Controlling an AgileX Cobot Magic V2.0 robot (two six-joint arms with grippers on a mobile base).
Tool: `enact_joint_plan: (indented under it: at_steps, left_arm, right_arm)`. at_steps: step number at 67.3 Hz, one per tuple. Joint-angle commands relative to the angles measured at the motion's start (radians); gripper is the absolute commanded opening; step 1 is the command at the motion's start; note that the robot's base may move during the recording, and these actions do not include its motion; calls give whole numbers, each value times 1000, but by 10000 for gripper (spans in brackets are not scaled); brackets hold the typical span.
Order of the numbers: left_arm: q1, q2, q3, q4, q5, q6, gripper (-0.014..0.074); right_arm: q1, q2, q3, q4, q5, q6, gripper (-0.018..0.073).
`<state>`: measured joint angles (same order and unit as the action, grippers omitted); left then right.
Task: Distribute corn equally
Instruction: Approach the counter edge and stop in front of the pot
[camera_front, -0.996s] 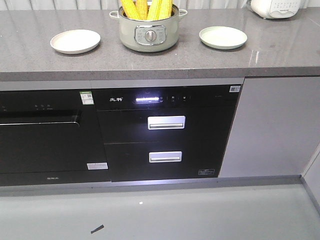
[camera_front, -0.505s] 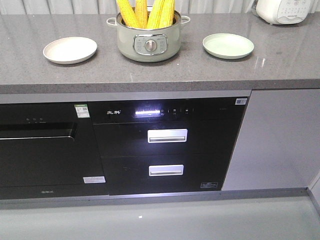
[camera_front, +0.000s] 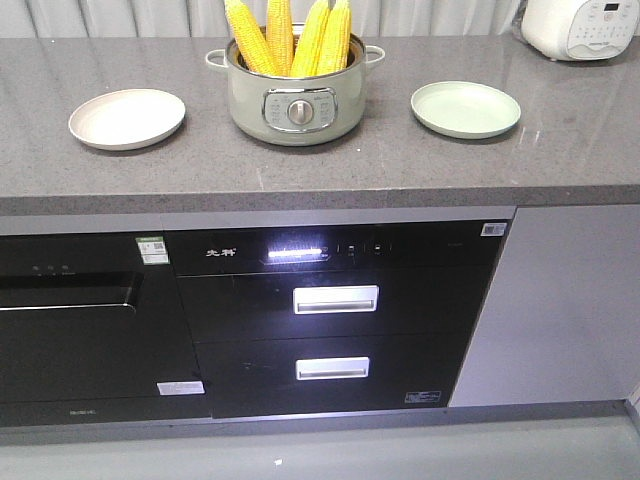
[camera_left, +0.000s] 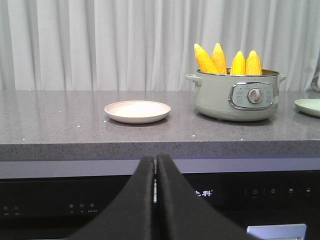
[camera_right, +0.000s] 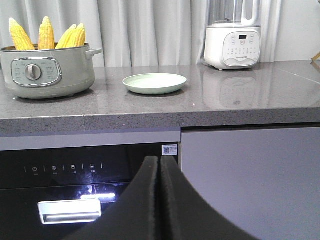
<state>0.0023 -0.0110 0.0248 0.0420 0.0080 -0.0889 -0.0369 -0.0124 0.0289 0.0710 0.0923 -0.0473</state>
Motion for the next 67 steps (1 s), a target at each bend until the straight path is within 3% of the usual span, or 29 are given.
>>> enact_joint_plan:
  at_steps: [1, 67]
  left_arm:
    - [-1, -17, -17, -7, -70, -1, -6]
    - [-1, -17, -17, -7, -70, -1, -6]
  right_arm:
    - [-5, -6, 7, -7, -74, 3, -6]
    - [-5, -6, 7, -7, -74, 3, -6]
